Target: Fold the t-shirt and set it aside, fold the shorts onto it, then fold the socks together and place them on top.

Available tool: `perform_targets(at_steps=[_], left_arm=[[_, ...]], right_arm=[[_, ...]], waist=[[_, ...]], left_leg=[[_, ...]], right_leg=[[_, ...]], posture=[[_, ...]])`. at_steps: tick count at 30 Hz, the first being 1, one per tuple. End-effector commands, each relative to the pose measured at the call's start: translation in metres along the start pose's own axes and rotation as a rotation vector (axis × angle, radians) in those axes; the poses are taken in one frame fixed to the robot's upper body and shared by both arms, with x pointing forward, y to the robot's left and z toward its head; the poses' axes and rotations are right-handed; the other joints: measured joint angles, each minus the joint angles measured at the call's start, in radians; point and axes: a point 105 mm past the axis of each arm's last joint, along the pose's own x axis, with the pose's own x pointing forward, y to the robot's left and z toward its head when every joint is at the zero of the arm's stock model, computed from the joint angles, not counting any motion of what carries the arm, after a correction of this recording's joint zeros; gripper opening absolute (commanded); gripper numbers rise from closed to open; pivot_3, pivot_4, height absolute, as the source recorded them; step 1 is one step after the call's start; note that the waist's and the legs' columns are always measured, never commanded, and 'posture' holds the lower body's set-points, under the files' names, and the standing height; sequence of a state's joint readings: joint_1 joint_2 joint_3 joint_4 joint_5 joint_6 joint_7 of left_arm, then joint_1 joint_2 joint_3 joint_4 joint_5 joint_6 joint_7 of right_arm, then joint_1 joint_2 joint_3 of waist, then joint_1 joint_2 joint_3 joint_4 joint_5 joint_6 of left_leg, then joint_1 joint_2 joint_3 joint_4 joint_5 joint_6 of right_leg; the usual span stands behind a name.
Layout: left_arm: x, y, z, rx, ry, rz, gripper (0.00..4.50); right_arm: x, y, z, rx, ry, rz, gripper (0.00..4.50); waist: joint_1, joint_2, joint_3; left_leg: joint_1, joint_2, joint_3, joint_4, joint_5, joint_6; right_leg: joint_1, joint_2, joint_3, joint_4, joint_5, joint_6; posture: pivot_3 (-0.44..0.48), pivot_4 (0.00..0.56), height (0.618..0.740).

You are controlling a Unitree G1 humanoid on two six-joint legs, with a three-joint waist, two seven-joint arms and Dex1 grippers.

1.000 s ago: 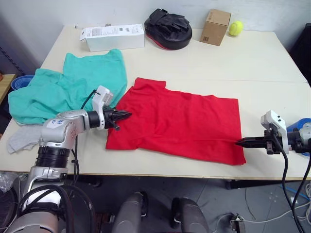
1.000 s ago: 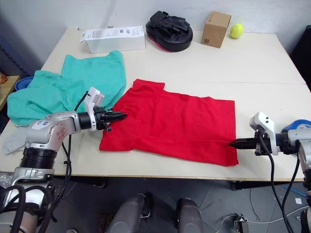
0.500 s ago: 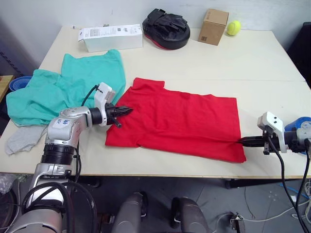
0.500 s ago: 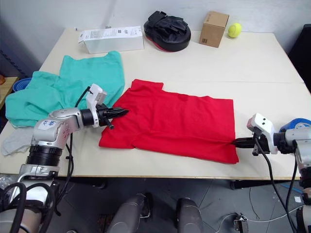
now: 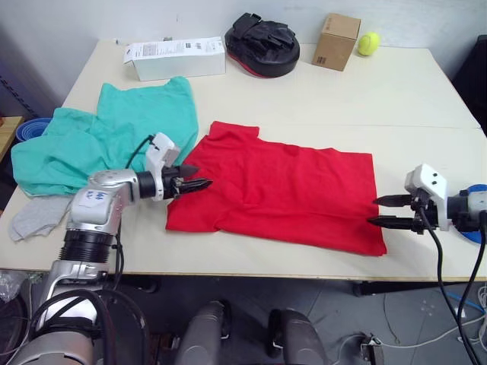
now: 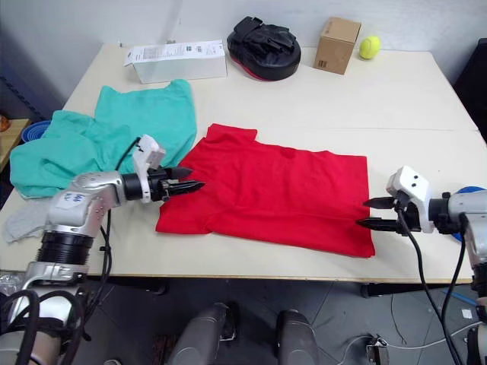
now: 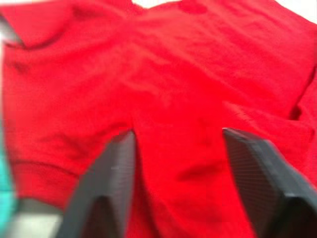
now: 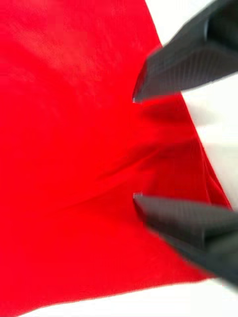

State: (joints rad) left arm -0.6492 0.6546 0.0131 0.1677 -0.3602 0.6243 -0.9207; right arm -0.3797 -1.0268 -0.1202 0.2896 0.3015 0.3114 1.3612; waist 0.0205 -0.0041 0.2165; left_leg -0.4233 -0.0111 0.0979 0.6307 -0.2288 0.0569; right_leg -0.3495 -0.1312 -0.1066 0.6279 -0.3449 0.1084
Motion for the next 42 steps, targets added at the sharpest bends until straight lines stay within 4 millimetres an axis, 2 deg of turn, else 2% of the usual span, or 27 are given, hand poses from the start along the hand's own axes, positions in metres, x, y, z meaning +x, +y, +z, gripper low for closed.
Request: perform_targets(at_steps=[1, 4, 6, 8, 10, 14, 17, 18, 20, 21, 27, 30, 32, 36, 39, 42], left_arm=[[-0.016, -0.023, 0.036, 0.115, -0.087, -0.088, 4.46], [-0.02, -0.056, 0.046, 0.133, -0.102, -0.231, 4.49], [-0.014, -0.073, 0.038, 0.156, -0.071, -0.298, 4.5], [-0.006, -0.077, 0.022, 0.193, -0.018, -0.305, 4.11], [0.003, -0.075, -0.002, 0.229, 0.062, -0.301, 3.59], [0.013, -0.065, -0.042, 0.243, 0.175, -0.25, 2.27], [0.009, -0.063, -0.057, 0.271, 0.226, -0.242, 1.27], [0.007, -0.06, -0.061, 0.29, 0.243, -0.229, 0.95], [0.004, -0.054, -0.068, 0.311, 0.282, -0.205, 0.26], [0.002, -0.054, -0.069, 0.312, 0.289, -0.207, 0.06], [-0.007, -0.059, -0.075, 0.329, 0.305, -0.264, 0.06], [-0.014, -0.065, -0.071, 0.331, 0.275, -0.322, 0.06], [-0.018, -0.068, -0.068, 0.313, 0.258, -0.349, 0.06], [-0.021, -0.055, -0.068, 0.307, 0.264, -0.297, 0.06], [-0.02, -0.053, -0.062, 0.28, 0.231, -0.287, 0.06], [-0.016, -0.055, -0.055, 0.259, 0.191, -0.288, 0.06]], right_arm=[[-0.014, 0.001, 0.029, -0.075, -0.072, -0.033, 4.42], [-0.003, 0.021, 0.05, -0.112, -0.142, 0.034, 4.47], [0.01, 0.039, 0.062, -0.146, -0.176, 0.098, 4.01], [0.022, 0.054, 0.07, -0.163, -0.196, 0.15, 3.45], [0.038, 0.066, 0.074, -0.211, -0.202, 0.181, 2.72], [0.072, 0.079, 0.073, -0.273, -0.185, 0.182, 1.25], [0.09, 0.087, 0.068, -0.29, -0.171, 0.179, 0.15], [0.094, 0.089, 0.064, -0.291, -0.162, 0.173, 0.0], [0.1, 0.093, 0.056, -0.284, -0.14, 0.17, 0.0], [0.102, 0.093, 0.051, -0.276, -0.122, 0.165, 0.0], [0.096, 0.082, 0.01, -0.229, 0.018, 0.105, 0.0], [0.071, 0.074, -0.022, -0.202, 0.113, 0.095, 0.0], [0.057, 0.069, -0.036, -0.195, 0.155, 0.08, 0.0], [0.02, 0.048, -0.063, -0.172, 0.25, 0.004, 0.0], [0.005, 0.035, -0.061, -0.161, 0.225, -0.048, 0.0], [0.004, 0.034, -0.025, -0.131, 0.029, -0.032, 0.0]], waist=[[0.0, 0.0, 0.0], [0.0, 0.0, 0.0], [-0.001, 0.0, 0.0], [-0.001, 0.0, 0.0], [0.0, 0.0, 0.0], [0.0, -0.001, 0.0], [0.001, -0.001, 0.0], [0.003, -0.001, -0.001], [0.004, -0.001, -0.001], [0.003, -0.001, -0.001], [-0.007, -0.002, -0.001], [-0.007, -0.003, -0.003], [-0.003, -0.006, -0.006], [0.004, -0.01, -0.009], [0.001, -0.012, -0.01], [0.0, -0.01, -0.009]], left_leg=[[0.0, 0.0, 0.0, 0.0, -0.002, -0.003], [0.0, 0.0, 0.0, 0.0, -0.002, -0.003], [0.0, 0.0, -0.001, -0.001, -0.002, -0.003], [0.001, 0.0, -0.001, -0.001, -0.002, -0.004], [0.001, 0.0, 0.0, -0.001, -0.002, -0.004], [0.0, 0.0, 0.002, -0.001, -0.002, -0.004], [-0.003, 0.0, 0.004, -0.002, -0.002, -0.004], [-0.005, 0.0, 0.004, -0.002, -0.002, -0.004], [-0.005, 0.0, 0.004, -0.001, -0.002, -0.003], [-0.005, 0.0, 0.004, -0.001, -0.002, -0.003], [-0.004, 0.001, 0.005, -0.002, -0.002, -0.003], [0.0, 0.001, 0.006, -0.003, -0.002, -0.004], [0.0, 0.001, 0.006, -0.003, -0.003, -0.003], [0.001, 0.001, 0.005, -0.002, -0.003, -0.002], [0.003, 0.002, 0.004, -0.002, -0.004, -0.002], [0.002, 0.002, 0.004, -0.002, -0.004, -0.002]], right_leg=[[0.0, 0.0, 0.0, 0.0, 0.0, 0.0], [0.0, 0.0, 0.001, 0.0, 0.0, 0.0], [0.0, 0.0, 0.0, 0.0, 0.0, 0.0], [0.001, 0.0, 0.001, 0.0, 0.0, 0.0], [0.001, 0.0, 0.001, 0.0, 0.0, 0.0], [-0.002, 0.0, 0.002, 0.0, 0.0, 0.0], [-0.007, 0.0, 0.003, 0.001, 0.0, 0.0], [-0.008, -0.001, 0.003, 0.001, 0.0, 0.0], [-0.009, -0.001, 0.002, 0.002, 0.0, 0.0], [-0.009, -0.001, 0.002, 0.002, 0.0, 0.0], [-0.008, -0.001, 0.002, 0.002, 0.0, 0.0], [-0.006, -0.001, 0.002, 0.002, 0.0, 0.0], [-0.006, -0.002, 0.002, 0.001, 0.0, 0.0], [-0.001, -0.002, 0.001, -0.002, 0.0, 0.0], [0.001, -0.003, 0.001, -0.004, 0.001, -0.001], [0.0, -0.003, 0.001, -0.004, 0.001, -0.001]], posture=[[0.0, 0.15, 0.74], [0.0, 0.15, 0.74], [0.0, 0.15, 0.74], [0.0, 0.15, 0.74], [0.0, 0.15, 0.74], [0.0, 0.15, 0.74], [0.0, 0.15, 0.74], [0.0, 0.15, 0.74], [0.0, 0.15, 0.74], [0.0, 0.15, 0.74], [0.0, 0.15, 0.74], [0.0, 0.15, 0.74], [0.0, 0.15, 0.74], [0.0, 0.15, 0.74], [0.0, 0.15, 0.74], [0.0, 0.15, 0.74]])
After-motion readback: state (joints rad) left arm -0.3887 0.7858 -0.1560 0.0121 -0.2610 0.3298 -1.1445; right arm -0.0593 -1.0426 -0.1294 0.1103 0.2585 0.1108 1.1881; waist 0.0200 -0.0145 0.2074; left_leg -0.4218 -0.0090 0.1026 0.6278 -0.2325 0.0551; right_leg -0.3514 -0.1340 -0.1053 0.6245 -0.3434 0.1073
